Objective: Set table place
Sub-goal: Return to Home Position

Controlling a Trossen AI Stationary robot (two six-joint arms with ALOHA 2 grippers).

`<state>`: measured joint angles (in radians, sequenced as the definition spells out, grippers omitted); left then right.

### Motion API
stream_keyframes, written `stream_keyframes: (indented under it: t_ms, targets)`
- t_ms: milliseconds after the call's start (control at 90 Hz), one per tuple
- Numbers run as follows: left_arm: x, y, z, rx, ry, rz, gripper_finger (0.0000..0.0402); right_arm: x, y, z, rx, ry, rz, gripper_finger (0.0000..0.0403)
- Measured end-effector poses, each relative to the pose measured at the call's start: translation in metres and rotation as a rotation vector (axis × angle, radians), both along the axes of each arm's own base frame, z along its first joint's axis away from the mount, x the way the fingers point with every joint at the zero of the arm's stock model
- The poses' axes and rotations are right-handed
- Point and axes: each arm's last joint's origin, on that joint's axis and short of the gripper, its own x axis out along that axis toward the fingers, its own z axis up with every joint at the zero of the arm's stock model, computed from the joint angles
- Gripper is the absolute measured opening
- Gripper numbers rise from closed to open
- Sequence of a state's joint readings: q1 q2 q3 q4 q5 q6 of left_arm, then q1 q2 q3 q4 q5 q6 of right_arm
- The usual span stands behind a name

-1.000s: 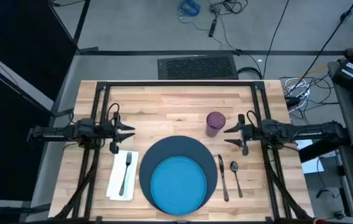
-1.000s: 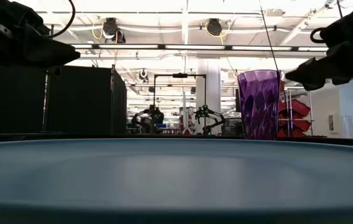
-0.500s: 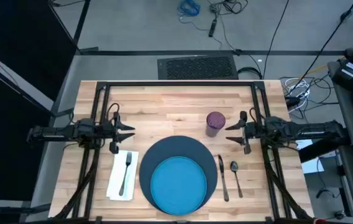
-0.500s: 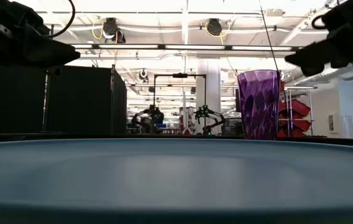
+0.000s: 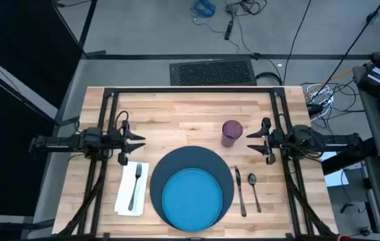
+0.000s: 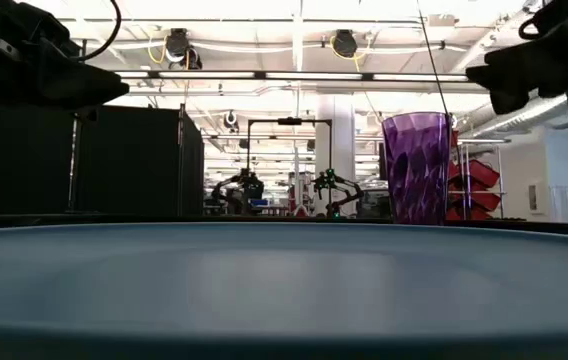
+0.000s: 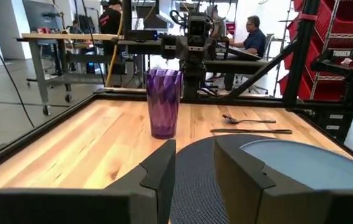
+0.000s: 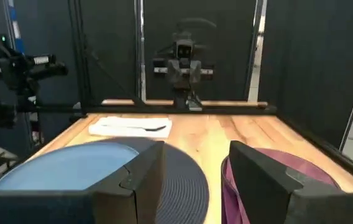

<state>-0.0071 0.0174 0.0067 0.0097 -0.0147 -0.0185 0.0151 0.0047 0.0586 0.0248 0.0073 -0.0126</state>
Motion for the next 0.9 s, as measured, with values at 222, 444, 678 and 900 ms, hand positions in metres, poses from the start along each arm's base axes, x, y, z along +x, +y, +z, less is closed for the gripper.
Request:
stream_keyframes:
  t_ms: [222,444,678,900]
  targets:
    - [0.0000,0.0000,0.0000,0.000,0.000,0.000,0.0094,0.0004,0.0000,-0.0017,-0.008,-0.001,-0.001,0.0169]
    - [0.0000,0.0000,0.0000,0.000,0.000,0.000,0.0094,0.0002,-0.0008,-0.0005,0.012,-0.013,-0.029,0.0169]
    - [0.0000,0.0000,0.0000,0.000,0.000,0.000,0.0094,-0.0004,-0.0014,0.0048,0.046,-0.070,-0.042,0.0169]
    - [0.0000,0.0000,0.0000,0.000,0.000,0.000,0.0094,-0.0003,-0.0013,0.0042,0.036,-0.064,-0.042,0.0169]
